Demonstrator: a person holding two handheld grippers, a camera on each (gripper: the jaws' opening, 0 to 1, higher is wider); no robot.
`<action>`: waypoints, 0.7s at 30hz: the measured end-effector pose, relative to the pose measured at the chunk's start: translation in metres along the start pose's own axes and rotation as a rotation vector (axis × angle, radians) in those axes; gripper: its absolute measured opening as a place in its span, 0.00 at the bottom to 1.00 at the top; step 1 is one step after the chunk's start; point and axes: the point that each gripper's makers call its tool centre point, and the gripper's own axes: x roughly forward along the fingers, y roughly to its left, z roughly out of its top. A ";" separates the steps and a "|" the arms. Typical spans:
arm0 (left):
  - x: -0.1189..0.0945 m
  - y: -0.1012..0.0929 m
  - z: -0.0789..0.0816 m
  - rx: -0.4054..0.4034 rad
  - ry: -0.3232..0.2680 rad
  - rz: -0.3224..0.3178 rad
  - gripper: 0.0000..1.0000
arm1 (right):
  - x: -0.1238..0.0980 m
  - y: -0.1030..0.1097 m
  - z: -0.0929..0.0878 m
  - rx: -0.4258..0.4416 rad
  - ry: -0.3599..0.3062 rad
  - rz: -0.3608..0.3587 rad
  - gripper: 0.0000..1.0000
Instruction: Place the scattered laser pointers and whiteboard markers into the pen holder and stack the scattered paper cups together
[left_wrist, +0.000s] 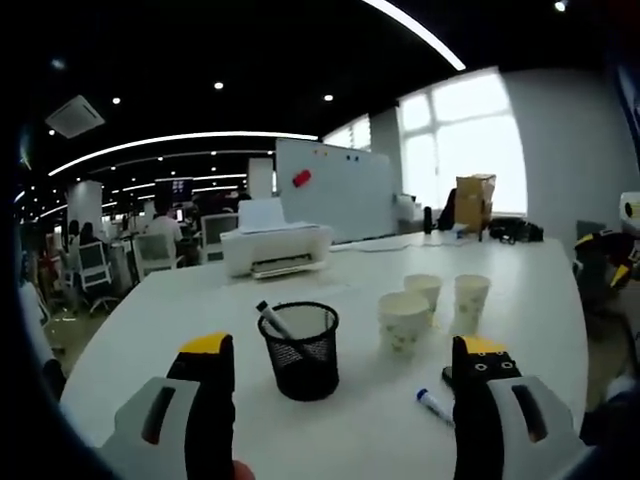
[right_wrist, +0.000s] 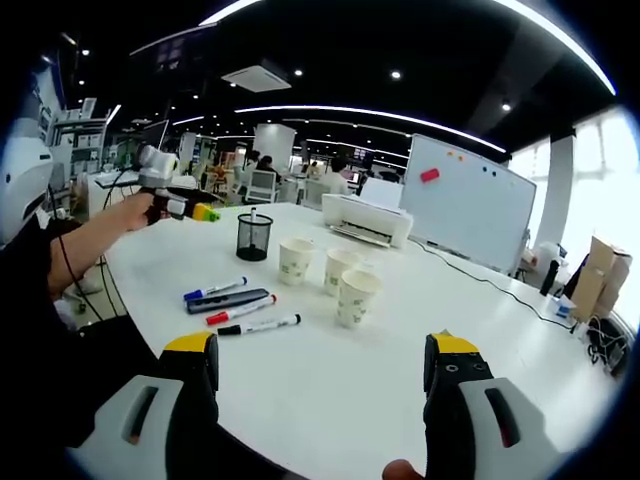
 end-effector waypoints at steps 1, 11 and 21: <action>-0.001 -0.002 0.000 -0.002 0.001 -0.006 0.94 | 0.000 -0.001 0.000 -0.003 -0.001 -0.004 0.78; -0.012 -0.016 -0.006 0.003 0.013 -0.023 0.97 | 0.002 0.001 0.001 0.005 -0.007 0.003 0.79; -0.028 -0.030 -0.003 0.007 0.017 -0.046 0.97 | 0.002 0.000 0.000 0.002 -0.003 0.005 0.80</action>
